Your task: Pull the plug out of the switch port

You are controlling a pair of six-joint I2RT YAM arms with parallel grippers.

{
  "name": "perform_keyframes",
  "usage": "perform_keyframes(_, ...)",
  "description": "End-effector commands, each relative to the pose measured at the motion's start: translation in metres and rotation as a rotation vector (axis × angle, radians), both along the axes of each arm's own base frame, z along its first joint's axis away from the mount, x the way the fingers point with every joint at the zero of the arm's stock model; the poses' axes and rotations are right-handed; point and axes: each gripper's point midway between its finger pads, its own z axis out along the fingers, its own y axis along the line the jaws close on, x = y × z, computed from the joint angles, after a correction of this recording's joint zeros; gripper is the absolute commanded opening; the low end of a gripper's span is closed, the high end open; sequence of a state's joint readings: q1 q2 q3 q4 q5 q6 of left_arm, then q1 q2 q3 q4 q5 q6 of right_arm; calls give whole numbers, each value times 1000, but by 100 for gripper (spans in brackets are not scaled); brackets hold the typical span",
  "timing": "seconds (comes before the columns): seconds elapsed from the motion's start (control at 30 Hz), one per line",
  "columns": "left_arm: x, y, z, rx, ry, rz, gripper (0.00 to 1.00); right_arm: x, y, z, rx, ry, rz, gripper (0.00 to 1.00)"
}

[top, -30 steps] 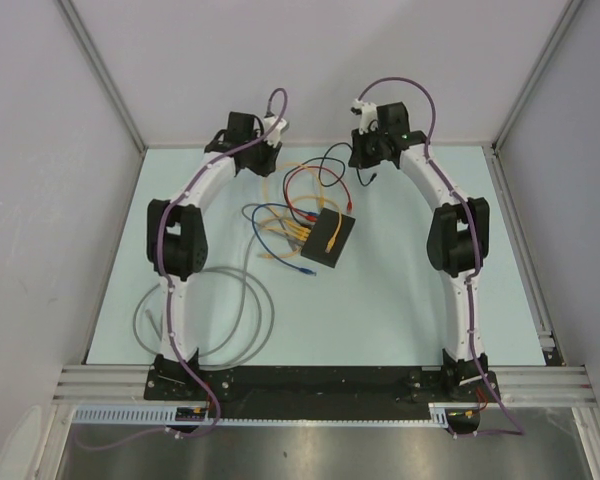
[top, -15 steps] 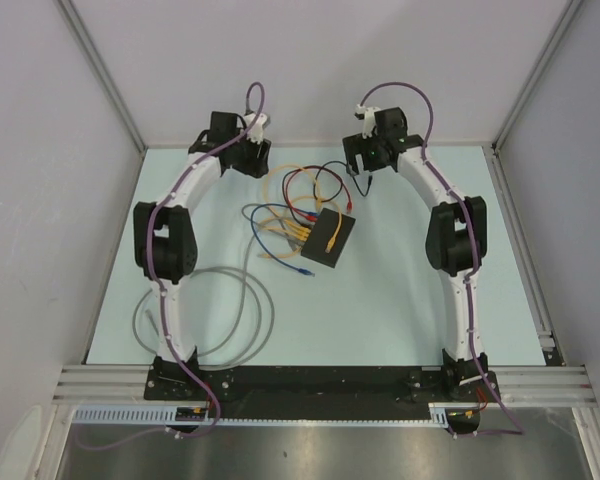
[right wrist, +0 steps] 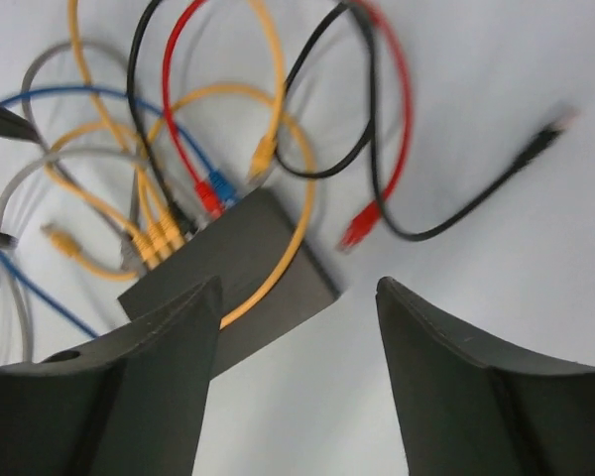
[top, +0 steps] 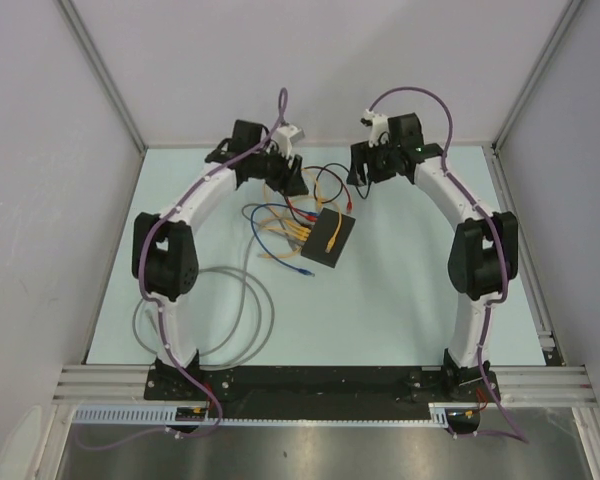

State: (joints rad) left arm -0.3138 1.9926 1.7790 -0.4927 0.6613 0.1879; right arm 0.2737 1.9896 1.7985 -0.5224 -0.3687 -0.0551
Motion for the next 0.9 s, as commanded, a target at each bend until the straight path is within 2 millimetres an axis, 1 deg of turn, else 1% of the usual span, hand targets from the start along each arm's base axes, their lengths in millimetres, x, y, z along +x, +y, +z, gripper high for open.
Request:
perform_keyframes(0.0, -42, -11, -24, -31, 142, -49, 58, -38, 29, -37, 62, 151, 123, 62)
perform_keyframes(0.03, -54, -10, -40, -18, 187, -54, 54, -45, 33, -45, 63, 187, 144, 56)
perform_keyframes(0.07, -61, -13, -47, -9, 199, -65, 50, -48, 35, -56, 64, 221, 149, 47)
perform_keyframes(0.1, -67, -13, -55, 2, 221, -68, 46, -49, 36, -62, 67, 243, 141, 40)
perform_keyframes(0.13, -77, -13, -68, 16, 257, -71, 32, -49, 35, -68, 68, 258, 124, 29)
perform_keyframes(0.17, -80, -14, -72, 18, 265, -69, 24, -47, 32, -74, 69, 279, 87, 8)
perform_keyframes(0.2, -83, -15, -77, 35, 265, -62, 18, -44, 28, -80, 69, 289, 66, 3)
perform_keyframes(0.23, -89, -13, -86, 50, 283, -54, 7, -39, 25, -83, 59, 280, 48, 1)
perform_keyframes(0.27, -89, -15, -90, 62, 274, -51, 3, -37, 23, -87, 49, 281, 37, 0)
perform_keyframes(0.3, -87, -12, -95, 87, 267, -30, 0, -36, 22, -94, 32, 288, 35, 0)
perform_keyframes(0.33, -88, -11, -100, 102, 268, -24, 0, -32, 18, -97, 15, 281, 22, 0)
perform_keyframes(0.4, -88, -11, -108, 121, 282, -24, 0, -30, 14, -110, -1, 301, 7, 0)
perform_keyframes(0.43, -88, -11, -111, 129, 282, -29, 0, -30, 14, -112, 0, 305, 4, 0)
perform_keyframes(0.63, -108, -22, -129, 174, 296, -88, 0, -29, 11, -128, -15, 323, -15, 0)
perform_keyframes(0.7, -114, -21, -136, 199, 289, -85, 0, -27, 11, -133, -22, 325, -25, 0)
perform_keyframes(0.77, -115, -22, -132, 211, 268, -79, 0, -24, 11, -133, -23, 316, -30, 0)
perform_keyframes(0.87, -109, -13, -125, 252, 222, -38, 0, -22, 12, -133, -25, 309, -27, 0)
